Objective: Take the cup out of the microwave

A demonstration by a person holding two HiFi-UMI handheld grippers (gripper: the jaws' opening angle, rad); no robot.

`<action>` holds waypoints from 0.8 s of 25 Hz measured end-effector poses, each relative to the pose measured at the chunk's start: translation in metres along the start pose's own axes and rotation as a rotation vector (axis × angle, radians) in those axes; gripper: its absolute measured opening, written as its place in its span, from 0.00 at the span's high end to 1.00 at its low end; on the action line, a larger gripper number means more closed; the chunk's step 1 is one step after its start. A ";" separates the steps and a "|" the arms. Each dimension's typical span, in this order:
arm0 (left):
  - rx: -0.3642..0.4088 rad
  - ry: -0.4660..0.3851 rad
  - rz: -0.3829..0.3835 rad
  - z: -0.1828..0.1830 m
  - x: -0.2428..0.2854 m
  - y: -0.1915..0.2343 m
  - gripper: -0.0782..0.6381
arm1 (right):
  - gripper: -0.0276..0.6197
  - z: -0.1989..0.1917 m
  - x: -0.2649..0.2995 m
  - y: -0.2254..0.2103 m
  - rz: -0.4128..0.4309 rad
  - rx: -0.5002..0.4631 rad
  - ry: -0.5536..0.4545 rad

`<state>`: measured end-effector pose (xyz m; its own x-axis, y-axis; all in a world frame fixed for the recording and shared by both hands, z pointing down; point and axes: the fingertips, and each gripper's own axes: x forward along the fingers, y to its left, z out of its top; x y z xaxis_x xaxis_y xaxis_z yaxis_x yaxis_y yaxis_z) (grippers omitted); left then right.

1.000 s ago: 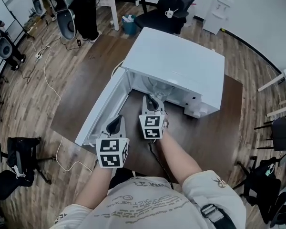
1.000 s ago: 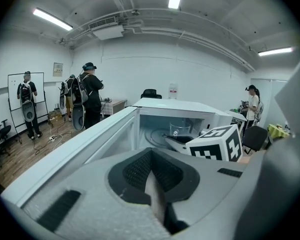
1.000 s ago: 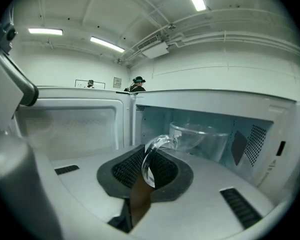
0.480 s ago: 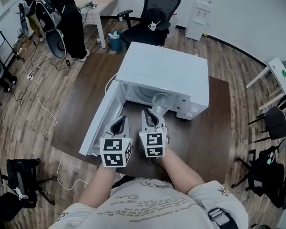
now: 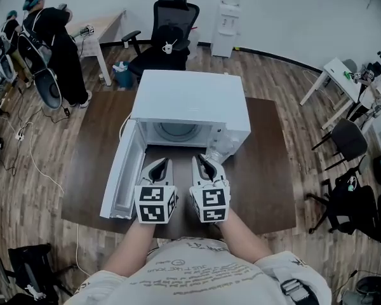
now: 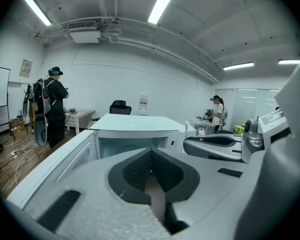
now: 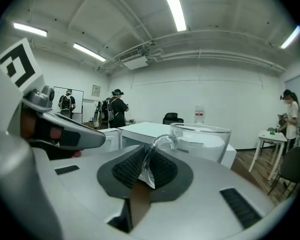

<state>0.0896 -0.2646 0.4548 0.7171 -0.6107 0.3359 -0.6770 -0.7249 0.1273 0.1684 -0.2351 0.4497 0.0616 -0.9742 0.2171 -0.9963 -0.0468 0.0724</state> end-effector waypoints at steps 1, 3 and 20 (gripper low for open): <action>0.008 0.000 -0.015 0.000 0.001 -0.006 0.87 | 0.90 0.000 -0.005 -0.003 -0.007 0.001 -0.002; 0.024 0.003 -0.043 0.000 0.001 -0.017 0.87 | 0.90 -0.002 -0.013 -0.007 -0.021 0.000 -0.002; 0.063 0.011 -0.100 0.002 0.004 -0.039 0.87 | 0.90 -0.002 -0.029 -0.024 -0.087 0.011 -0.002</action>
<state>0.1197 -0.2392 0.4496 0.7784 -0.5312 0.3345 -0.5902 -0.8009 0.1017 0.1911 -0.2053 0.4437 0.1478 -0.9668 0.2085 -0.9878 -0.1337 0.0799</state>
